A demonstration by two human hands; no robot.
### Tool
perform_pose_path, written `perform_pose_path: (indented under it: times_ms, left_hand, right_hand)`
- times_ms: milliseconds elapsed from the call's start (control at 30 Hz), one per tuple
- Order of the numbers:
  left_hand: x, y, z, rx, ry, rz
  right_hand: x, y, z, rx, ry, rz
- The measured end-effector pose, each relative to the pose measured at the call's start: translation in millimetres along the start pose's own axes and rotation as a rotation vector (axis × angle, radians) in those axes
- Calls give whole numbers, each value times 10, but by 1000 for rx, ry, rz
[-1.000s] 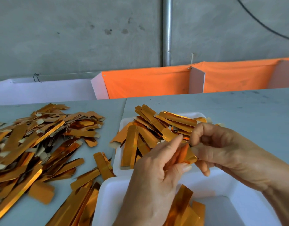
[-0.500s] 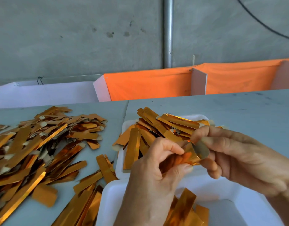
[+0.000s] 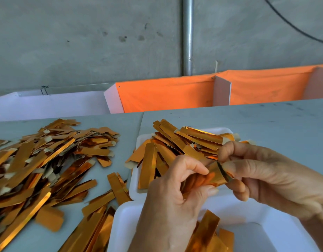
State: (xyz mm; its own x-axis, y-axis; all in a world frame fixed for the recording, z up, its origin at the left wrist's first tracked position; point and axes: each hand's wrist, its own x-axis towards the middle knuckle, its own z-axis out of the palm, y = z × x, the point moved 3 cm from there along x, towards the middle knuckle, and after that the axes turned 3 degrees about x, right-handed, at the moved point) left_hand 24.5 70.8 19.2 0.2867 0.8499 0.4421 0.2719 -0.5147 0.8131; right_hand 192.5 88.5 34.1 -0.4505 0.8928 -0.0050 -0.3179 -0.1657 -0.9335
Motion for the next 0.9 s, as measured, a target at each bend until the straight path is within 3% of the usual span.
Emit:
perform_pose_path:
  times_ms: [333,900]
  left_hand:
    - [-10,15,-21,71,1,32]
    - [-48,19,-46,354,75,112]
  right_hand:
    - [-1,-18,44,-224,86,-3]
    - [49,31,80,-317,136,-39]
